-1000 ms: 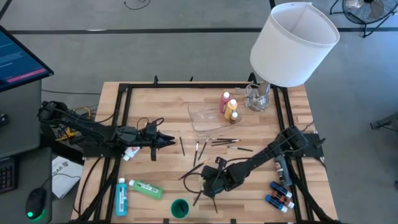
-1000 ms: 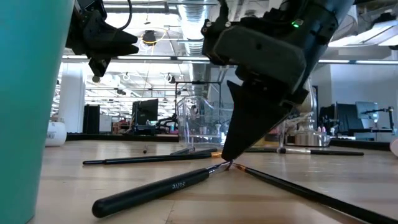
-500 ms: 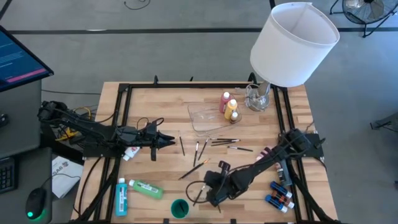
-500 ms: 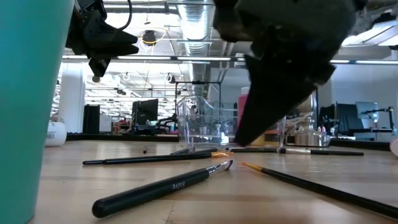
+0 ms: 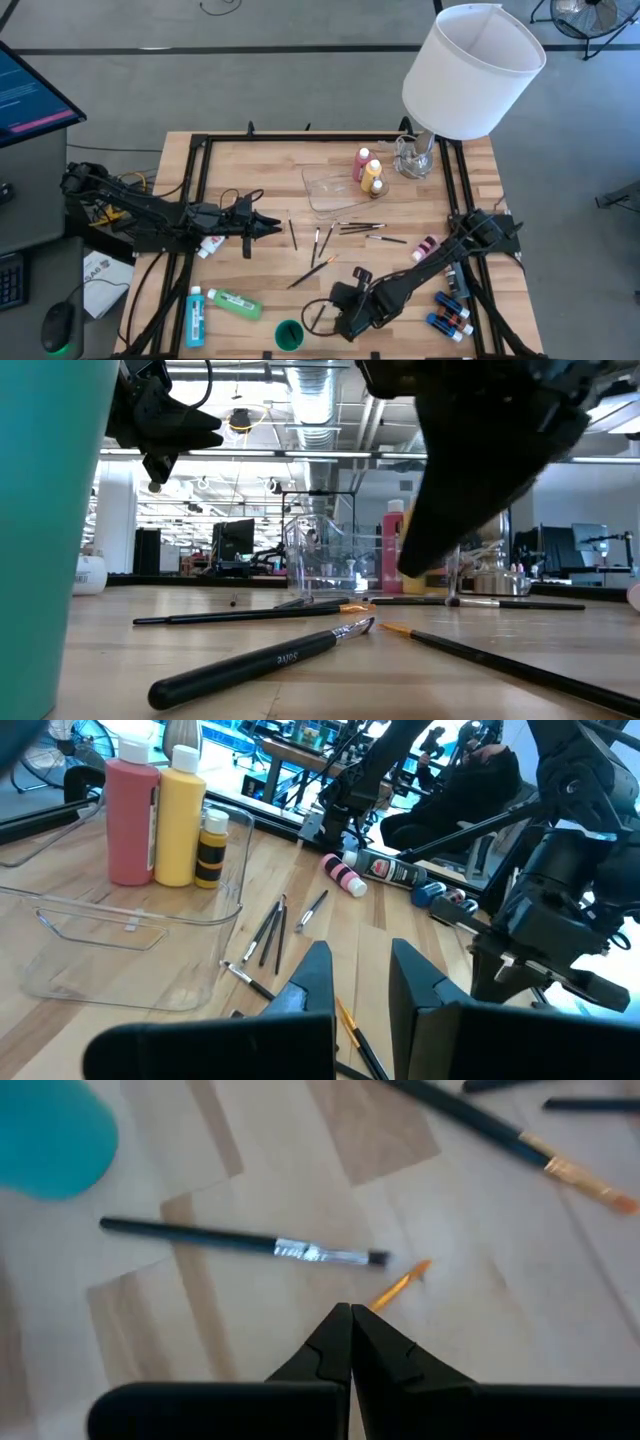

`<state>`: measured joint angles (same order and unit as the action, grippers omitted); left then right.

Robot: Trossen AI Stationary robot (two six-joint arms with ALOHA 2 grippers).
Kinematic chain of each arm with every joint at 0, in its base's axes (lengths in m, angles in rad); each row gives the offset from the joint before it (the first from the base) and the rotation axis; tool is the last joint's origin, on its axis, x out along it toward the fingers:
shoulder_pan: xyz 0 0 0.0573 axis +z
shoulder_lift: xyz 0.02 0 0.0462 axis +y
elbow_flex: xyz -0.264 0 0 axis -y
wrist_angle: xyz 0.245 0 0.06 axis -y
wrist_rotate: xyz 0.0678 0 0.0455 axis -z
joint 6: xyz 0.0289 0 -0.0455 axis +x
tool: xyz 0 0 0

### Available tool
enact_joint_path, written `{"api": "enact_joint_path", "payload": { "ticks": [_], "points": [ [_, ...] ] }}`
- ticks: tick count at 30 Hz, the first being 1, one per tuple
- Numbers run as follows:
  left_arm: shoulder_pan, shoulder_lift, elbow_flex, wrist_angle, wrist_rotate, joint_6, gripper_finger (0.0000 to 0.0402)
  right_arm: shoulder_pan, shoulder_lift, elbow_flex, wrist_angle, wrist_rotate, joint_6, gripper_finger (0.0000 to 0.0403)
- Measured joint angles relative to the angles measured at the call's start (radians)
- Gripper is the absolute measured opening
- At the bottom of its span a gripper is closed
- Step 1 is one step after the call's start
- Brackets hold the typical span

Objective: Pick & Place Paint Supplies
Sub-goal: Adjust the gold paintbrush on the table

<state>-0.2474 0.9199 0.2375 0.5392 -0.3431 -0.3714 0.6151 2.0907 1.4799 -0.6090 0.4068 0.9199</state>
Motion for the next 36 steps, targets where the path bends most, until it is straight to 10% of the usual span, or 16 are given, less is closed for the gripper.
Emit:
{"api": "enact_joint_path", "payload": {
  "ticks": [36],
  "points": [
    [0.000,0.000,0.000,0.000,0.000,0.000,0.0001,-0.032,0.073,-0.001,0.056,-0.044,-0.028,0.0000]
  ]
}}
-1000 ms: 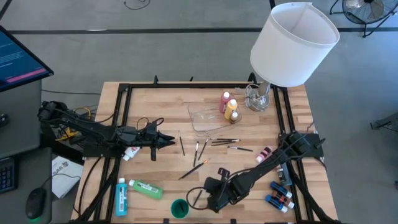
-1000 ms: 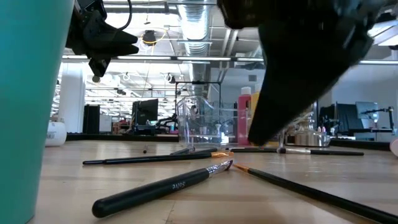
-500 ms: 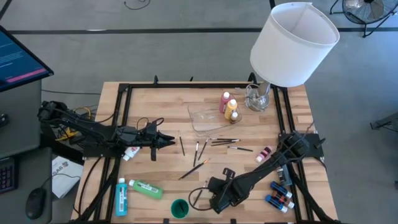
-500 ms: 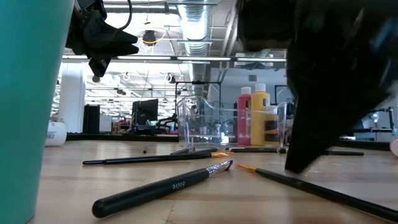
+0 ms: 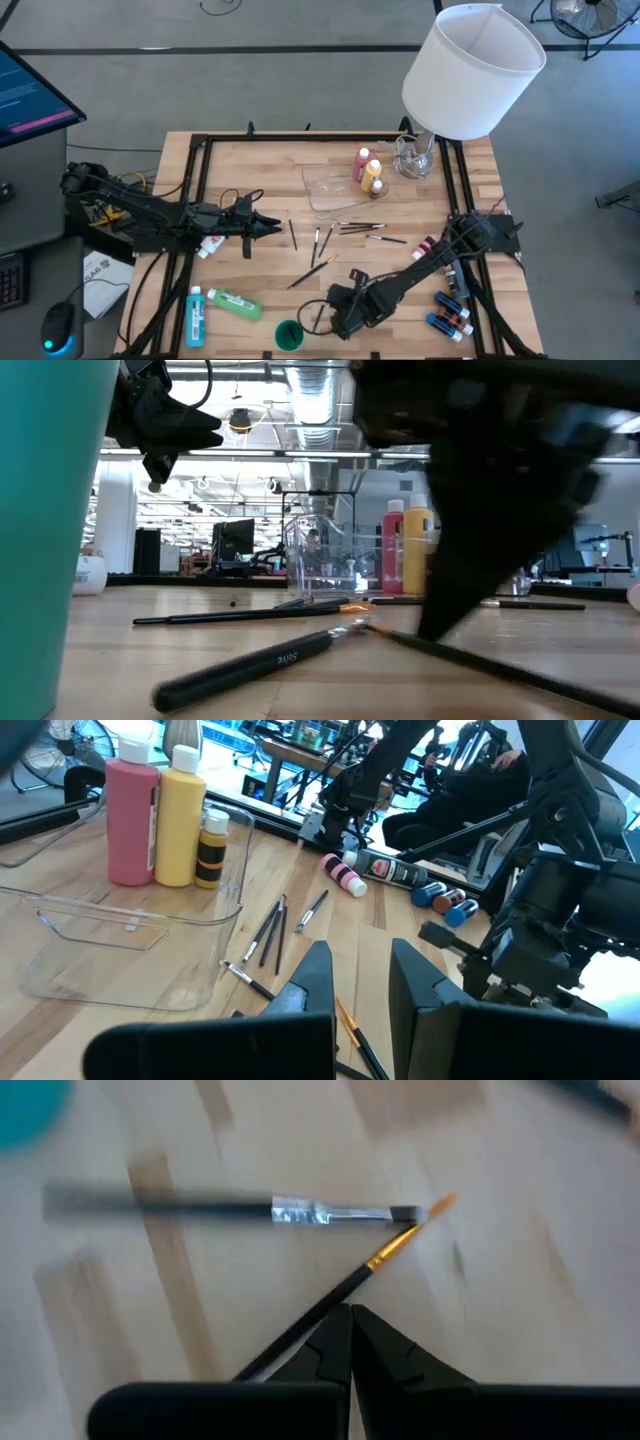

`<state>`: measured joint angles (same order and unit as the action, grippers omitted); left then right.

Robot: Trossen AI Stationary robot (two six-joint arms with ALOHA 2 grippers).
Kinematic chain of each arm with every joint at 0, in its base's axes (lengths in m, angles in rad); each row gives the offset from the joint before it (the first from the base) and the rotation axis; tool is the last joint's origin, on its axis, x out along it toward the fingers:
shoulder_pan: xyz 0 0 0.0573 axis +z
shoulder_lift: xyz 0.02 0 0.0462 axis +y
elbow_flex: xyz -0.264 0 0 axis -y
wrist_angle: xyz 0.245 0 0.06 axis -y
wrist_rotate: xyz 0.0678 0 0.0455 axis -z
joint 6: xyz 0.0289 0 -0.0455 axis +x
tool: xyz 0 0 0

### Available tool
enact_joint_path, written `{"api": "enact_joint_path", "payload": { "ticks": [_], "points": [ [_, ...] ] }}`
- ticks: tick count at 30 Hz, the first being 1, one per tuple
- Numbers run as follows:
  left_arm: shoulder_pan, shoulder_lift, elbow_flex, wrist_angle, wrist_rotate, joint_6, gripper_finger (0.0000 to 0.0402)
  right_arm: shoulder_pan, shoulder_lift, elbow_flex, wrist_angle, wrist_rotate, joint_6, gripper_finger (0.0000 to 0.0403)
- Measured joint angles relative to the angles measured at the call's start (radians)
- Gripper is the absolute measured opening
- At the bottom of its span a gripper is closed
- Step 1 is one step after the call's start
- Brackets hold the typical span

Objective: Pick & Place Paint Supplies
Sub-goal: Adjust the gold paintbrush on the table

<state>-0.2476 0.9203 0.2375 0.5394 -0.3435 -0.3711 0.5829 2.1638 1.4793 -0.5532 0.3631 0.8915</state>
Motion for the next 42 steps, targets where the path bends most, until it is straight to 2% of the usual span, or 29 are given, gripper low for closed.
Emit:
{"api": "enact_joint_path", "payload": {
  "ticks": [6,18,24,42],
  "points": [
    [0.000,0.000,0.000,0.000,0.000,0.000,0.0001,-0.023,0.004,-0.001,0.115,0.012,-0.074,0.0000],
    [0.000,0.000,0.000,0.000,0.000,0.001,0.0001,-0.016,0.004,-0.001,0.170,0.004,-0.129,0.0000],
    [0.000,0.000,0.000,0.000,0.000,0.007,0.0001,0.020,0.002,0.000,0.287,-0.074,-0.200,0.0000],
    [0.000,0.000,0.000,0.000,0.000,0.007,0.0001,0.032,0.001,0.001,0.373,-0.103,-0.197,0.0000]
  ]
}}
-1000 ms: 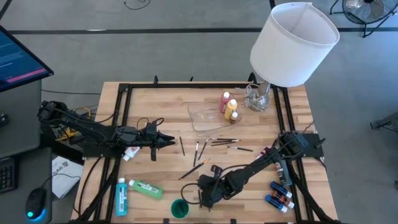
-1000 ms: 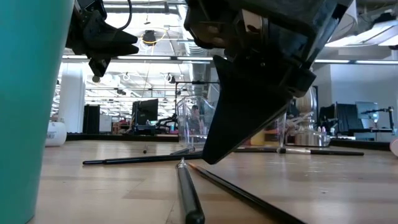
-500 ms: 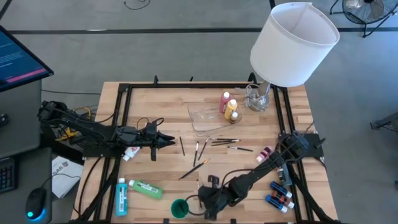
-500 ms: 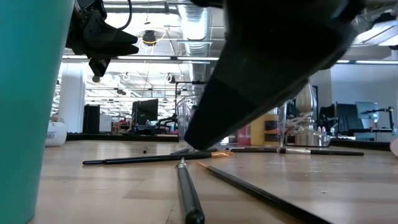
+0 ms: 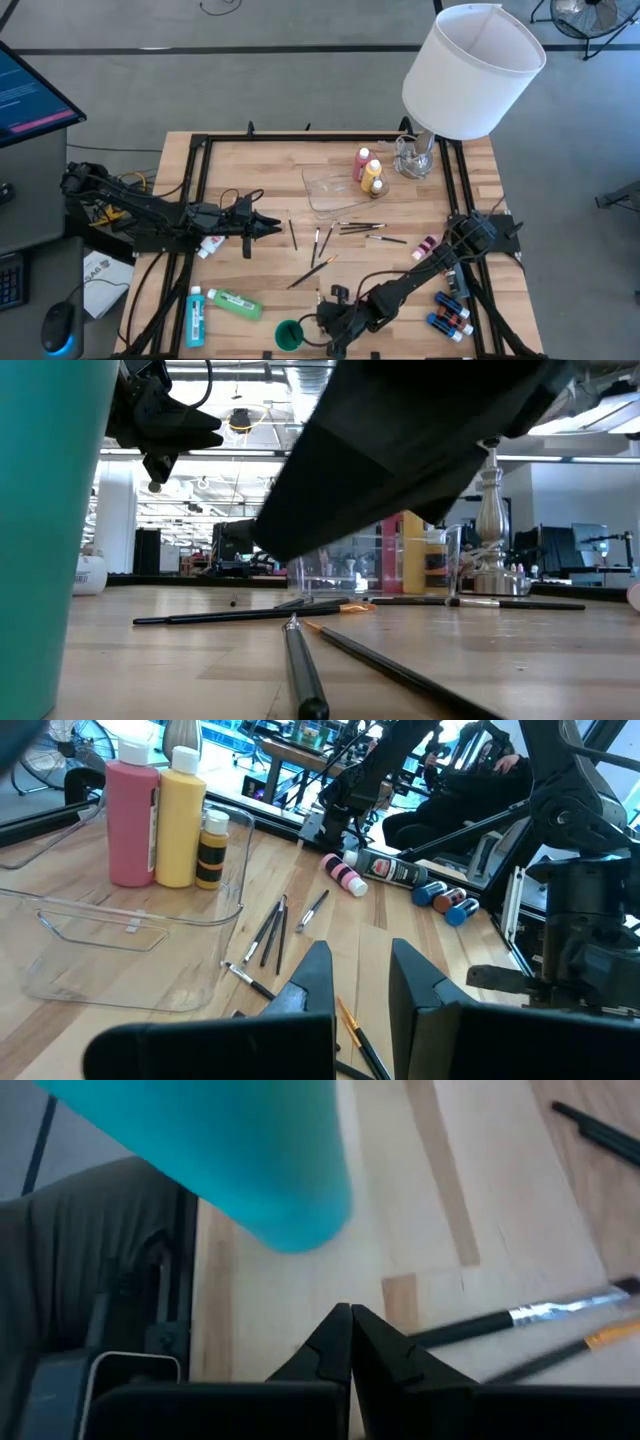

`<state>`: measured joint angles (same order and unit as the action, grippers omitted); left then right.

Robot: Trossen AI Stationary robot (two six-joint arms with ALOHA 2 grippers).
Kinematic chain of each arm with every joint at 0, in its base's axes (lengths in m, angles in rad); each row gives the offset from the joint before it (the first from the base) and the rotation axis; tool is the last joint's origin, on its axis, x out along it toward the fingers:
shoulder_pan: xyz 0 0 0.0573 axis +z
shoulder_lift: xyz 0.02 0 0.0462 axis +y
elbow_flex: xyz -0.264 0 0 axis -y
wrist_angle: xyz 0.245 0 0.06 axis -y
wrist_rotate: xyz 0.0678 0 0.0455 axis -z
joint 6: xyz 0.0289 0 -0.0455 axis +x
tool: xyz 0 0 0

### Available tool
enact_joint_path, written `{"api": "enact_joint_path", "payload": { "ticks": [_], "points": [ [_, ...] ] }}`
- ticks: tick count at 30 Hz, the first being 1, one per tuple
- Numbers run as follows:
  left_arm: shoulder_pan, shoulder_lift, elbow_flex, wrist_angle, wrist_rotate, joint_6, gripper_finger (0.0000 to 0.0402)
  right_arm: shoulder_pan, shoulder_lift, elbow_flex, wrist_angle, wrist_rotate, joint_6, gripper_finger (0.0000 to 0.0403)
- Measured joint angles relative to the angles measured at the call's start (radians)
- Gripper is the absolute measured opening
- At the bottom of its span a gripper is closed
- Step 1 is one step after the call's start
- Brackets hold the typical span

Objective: Pick & Place Paint Supplies
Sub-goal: Adjust the gold paintbrush on the table

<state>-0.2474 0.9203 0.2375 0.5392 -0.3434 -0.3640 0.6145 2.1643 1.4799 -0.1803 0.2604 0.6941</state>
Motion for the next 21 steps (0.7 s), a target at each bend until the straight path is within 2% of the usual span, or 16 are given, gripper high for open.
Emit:
{"api": "enact_joint_path", "payload": {
  "ticks": [21],
  "points": [
    [0.000,0.000,0.000,0.000,0.000,0.000,0.0001,0.022,0.002,0.000,0.014,0.008,0.056,0.0000]
  ]
}}
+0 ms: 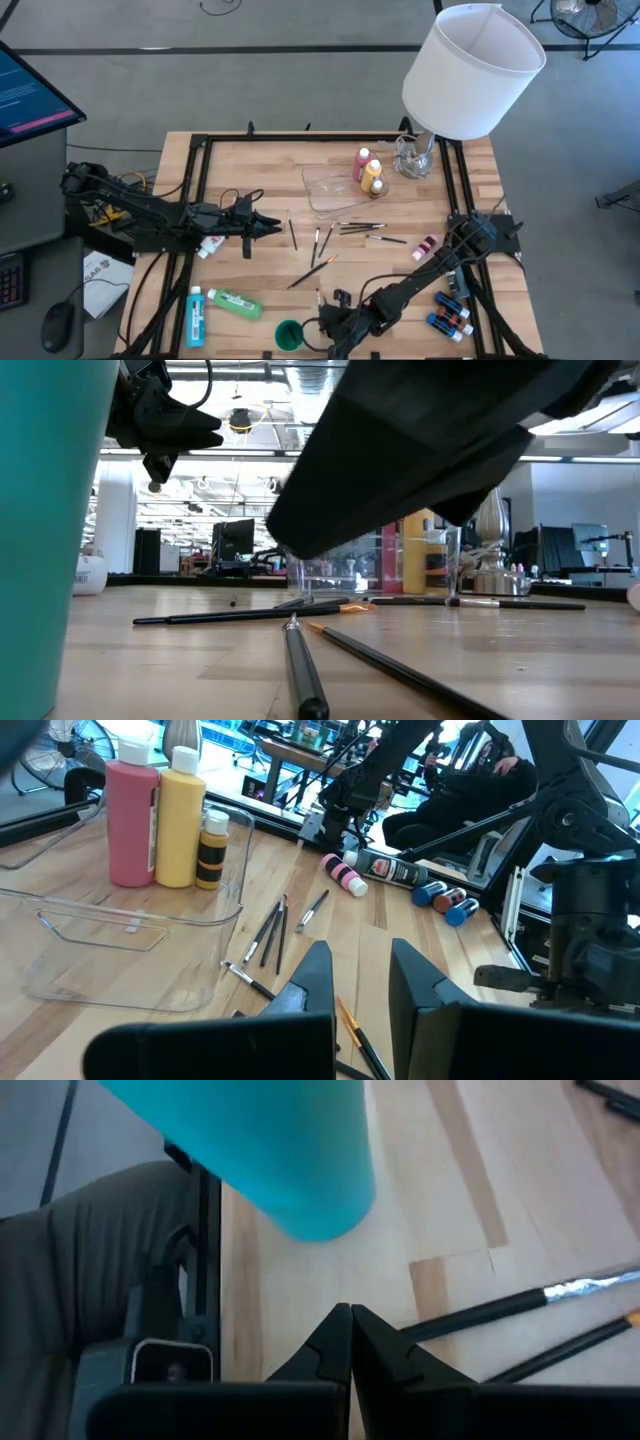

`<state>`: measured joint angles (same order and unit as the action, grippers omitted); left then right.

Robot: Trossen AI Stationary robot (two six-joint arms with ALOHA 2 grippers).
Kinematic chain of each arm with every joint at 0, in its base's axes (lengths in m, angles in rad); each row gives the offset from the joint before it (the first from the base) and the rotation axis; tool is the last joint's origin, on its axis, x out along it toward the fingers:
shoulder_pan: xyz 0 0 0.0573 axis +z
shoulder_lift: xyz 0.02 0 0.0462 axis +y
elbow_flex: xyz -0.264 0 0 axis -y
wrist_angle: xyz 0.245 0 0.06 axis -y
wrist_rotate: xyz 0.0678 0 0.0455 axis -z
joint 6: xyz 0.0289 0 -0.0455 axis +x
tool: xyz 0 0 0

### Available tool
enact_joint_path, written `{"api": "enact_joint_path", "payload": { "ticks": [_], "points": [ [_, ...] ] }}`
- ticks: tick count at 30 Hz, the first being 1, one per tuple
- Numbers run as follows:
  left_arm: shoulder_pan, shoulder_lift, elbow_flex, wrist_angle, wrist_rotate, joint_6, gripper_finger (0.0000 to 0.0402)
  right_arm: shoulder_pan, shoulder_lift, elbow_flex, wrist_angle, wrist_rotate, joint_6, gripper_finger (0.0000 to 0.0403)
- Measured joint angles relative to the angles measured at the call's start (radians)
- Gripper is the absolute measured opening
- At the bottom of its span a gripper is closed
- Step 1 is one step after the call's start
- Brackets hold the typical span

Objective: Pick & Place Paint Supplies
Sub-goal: Adjust the gold paintbrush on the table

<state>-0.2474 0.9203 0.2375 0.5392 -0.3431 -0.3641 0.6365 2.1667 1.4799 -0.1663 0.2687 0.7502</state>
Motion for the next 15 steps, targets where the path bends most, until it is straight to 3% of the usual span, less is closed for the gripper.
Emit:
{"api": "enact_joint_path", "payload": {
  "ticks": [6,15],
  "points": [
    [0.000,0.000,0.000,0.000,0.000,0.000,0.0001,-0.017,0.062,0.002,0.094,-0.040,0.003,0.0000],
    [0.000,0.000,0.000,0.000,0.000,0.000,0.0001,-0.024,0.066,0.000,0.070,-0.064,0.005,0.0000]
  ]
}}
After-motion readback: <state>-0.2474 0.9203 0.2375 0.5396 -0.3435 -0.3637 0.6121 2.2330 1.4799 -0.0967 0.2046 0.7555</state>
